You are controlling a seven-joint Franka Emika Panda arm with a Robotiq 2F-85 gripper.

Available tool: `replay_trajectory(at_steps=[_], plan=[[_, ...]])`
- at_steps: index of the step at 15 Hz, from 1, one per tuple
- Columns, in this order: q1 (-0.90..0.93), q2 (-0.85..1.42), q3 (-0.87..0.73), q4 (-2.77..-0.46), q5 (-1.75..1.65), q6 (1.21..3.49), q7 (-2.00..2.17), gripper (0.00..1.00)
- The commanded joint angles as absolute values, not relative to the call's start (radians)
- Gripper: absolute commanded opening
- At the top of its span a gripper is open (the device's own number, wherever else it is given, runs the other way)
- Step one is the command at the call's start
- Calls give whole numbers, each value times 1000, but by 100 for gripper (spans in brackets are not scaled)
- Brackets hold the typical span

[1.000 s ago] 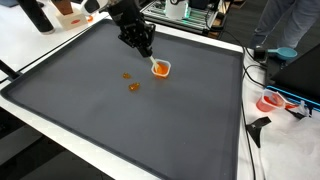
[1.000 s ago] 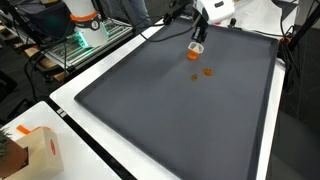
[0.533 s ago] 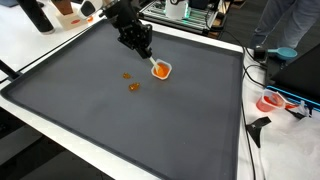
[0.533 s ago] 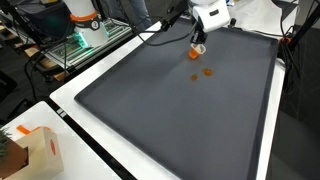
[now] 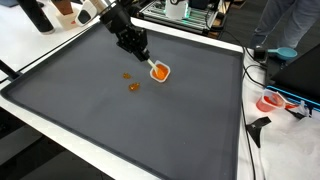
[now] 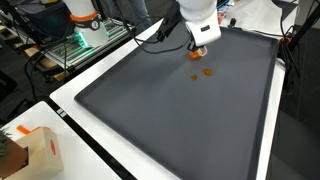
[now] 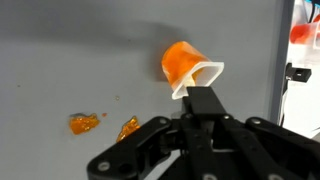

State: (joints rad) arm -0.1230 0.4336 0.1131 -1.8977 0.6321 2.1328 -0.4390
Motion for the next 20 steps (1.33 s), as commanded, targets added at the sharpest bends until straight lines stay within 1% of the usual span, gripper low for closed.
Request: replay_trajectory(at_steps=[1,20], plan=[[-147,430,112,-1917,680,2119,-470,3],[-184,438,97,-1902,779,1993,-577,3]])
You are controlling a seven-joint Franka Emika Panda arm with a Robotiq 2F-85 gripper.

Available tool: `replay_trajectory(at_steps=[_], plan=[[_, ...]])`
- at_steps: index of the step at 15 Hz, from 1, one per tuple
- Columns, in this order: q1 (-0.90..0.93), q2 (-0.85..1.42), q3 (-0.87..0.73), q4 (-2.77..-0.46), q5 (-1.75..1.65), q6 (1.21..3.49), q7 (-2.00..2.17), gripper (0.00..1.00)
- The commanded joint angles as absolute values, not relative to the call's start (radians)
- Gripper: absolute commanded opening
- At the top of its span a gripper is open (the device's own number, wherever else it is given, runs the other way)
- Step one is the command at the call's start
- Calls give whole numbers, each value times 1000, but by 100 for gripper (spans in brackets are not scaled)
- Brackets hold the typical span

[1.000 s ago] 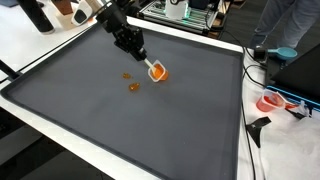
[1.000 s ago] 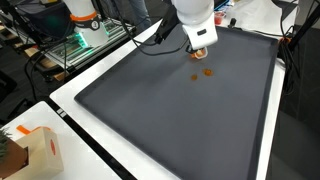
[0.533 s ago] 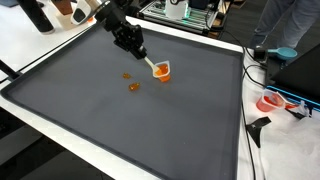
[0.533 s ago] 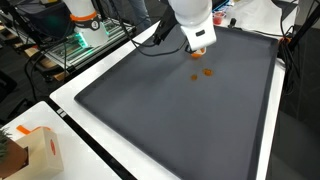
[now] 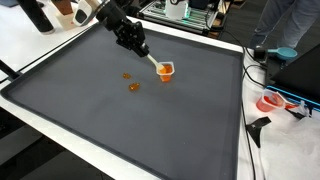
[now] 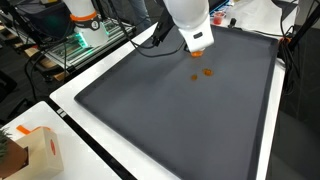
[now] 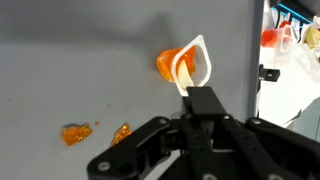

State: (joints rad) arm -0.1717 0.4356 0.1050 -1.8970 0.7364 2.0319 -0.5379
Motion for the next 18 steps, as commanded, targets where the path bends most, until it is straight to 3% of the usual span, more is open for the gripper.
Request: replay_trajectory(at_steps=[1,18], plan=[[-187,441,96,-1900,788,1980,-583,3],[-121,447,64,-1905,759,2013,-527,3]])
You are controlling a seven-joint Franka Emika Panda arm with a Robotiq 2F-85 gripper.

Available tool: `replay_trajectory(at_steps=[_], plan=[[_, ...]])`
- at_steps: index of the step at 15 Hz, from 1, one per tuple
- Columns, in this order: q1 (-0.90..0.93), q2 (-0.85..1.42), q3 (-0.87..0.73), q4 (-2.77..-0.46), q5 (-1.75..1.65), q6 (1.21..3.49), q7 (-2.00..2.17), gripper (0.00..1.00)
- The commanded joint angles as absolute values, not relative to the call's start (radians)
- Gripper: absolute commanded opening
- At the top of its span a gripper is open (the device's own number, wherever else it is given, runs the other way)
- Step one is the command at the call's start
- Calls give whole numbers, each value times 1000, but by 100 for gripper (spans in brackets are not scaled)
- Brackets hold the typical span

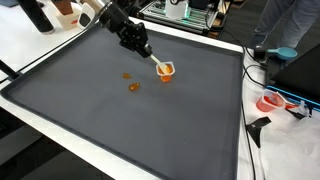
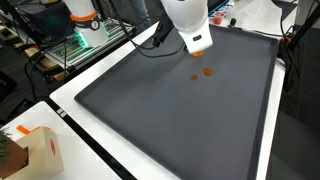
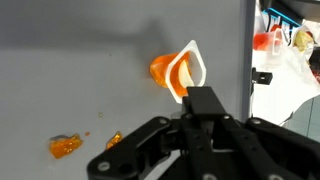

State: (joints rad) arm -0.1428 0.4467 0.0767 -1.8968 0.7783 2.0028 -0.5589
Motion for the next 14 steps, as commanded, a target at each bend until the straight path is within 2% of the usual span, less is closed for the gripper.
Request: replay_trajectory(at_steps=[1,14], plan=[[-114,444,61,-1909,750,2022,-507,3],[-67,368,58,-1933,582,2108,-309,3]])
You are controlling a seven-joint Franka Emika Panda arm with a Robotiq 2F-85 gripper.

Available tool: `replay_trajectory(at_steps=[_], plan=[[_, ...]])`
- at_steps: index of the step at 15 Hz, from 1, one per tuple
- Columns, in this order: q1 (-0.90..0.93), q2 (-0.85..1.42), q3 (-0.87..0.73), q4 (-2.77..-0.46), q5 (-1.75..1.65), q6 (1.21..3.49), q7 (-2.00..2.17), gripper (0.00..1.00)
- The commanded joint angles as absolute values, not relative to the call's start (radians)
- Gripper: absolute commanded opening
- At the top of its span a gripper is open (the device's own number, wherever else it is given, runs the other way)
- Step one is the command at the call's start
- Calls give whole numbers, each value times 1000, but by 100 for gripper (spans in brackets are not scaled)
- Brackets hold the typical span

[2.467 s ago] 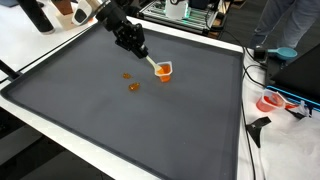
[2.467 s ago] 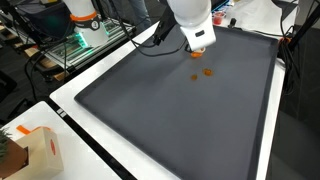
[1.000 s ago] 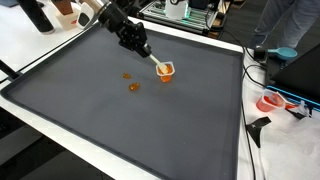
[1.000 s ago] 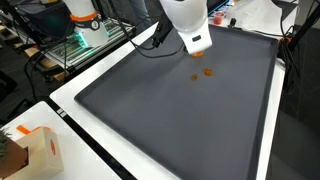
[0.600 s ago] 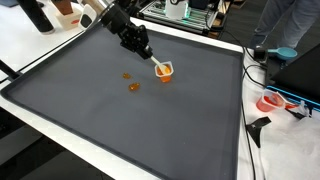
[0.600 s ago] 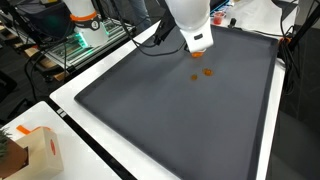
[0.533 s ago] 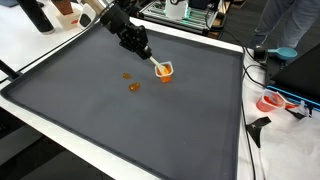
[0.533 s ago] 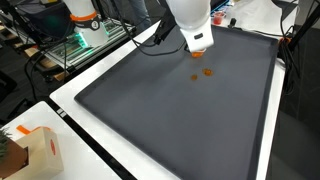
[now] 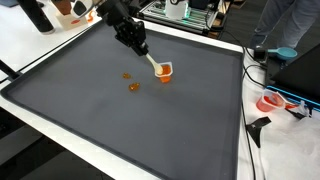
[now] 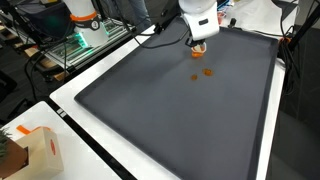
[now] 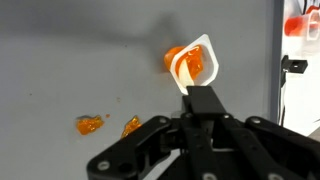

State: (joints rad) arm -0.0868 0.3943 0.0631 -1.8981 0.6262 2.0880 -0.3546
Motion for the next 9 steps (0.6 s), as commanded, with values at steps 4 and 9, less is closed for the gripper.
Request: replay_trajectory(at_steps=[4,9], plan=[[-43,356,60,-1940,517,2126,-261,3],[-4,317,64,-1958,415,2186,-189,3]])
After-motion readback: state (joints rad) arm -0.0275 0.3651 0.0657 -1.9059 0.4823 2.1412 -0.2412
